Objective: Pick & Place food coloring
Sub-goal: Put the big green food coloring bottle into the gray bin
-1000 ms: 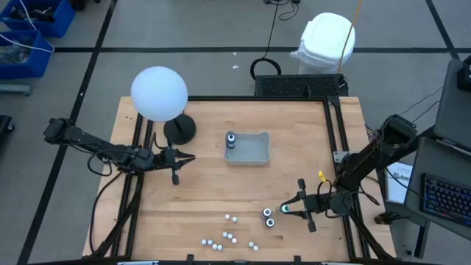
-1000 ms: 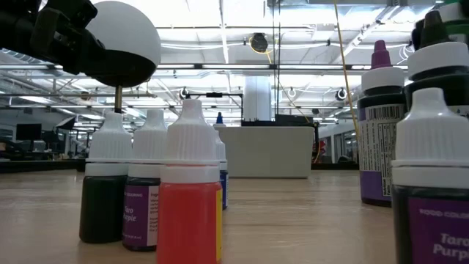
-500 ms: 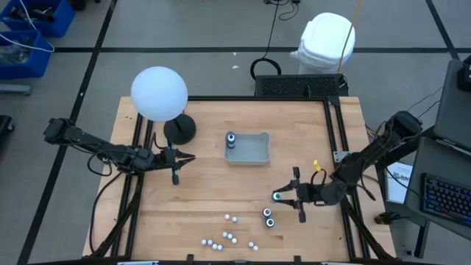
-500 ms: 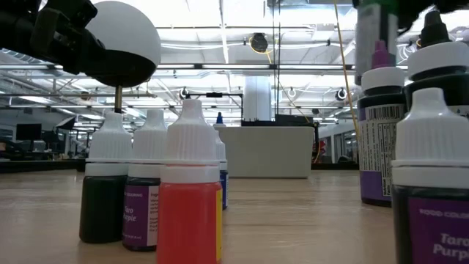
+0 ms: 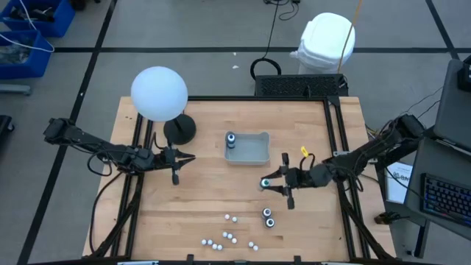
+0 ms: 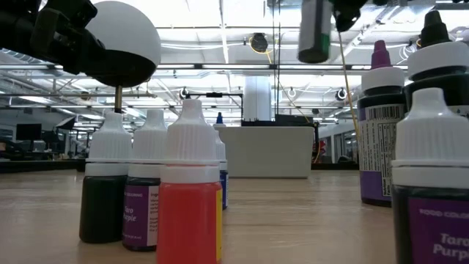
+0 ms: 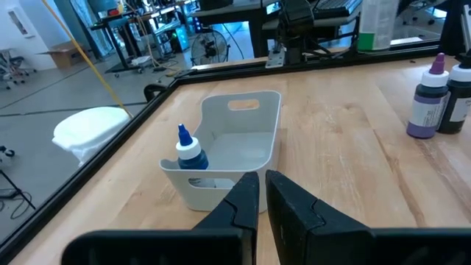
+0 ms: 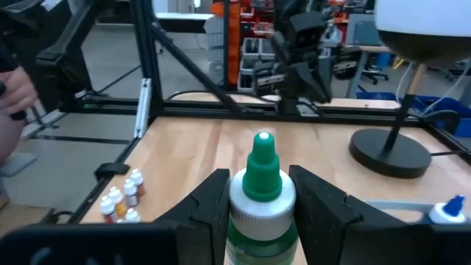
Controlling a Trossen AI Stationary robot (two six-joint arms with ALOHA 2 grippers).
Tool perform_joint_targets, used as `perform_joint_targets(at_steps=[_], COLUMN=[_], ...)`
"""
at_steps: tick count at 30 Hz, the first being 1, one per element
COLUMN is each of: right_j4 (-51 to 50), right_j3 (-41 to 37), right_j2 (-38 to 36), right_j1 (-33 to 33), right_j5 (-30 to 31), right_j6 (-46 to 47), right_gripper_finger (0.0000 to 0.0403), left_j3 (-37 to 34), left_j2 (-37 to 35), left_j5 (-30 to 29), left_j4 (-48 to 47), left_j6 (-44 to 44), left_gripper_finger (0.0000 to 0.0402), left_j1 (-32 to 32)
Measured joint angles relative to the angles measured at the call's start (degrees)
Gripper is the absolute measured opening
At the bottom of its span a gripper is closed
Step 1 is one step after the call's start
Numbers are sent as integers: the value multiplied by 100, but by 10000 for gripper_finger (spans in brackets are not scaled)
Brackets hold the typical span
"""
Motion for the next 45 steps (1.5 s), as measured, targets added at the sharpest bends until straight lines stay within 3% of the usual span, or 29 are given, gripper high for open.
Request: perform_joint_targets(at_steps=[11,28,45], right_j4=[160,526,482], right_j3=[19,44,1503], right_j2=[262,578,1806], right_j1=[-527,-806,-1841], right_j5=[-284,-324,-1049], right_j6=[215,241,-195], right_gripper_finger=[112,112,112], left_j3=[0,0,-2], left_j2=[0,-1,-1], left_j5=[0,0,-17], left_j4=[-1,1,130], left_j6=[16,12,150], left_gripper_finger=[35,35,35], left_j1=[0,2,2])
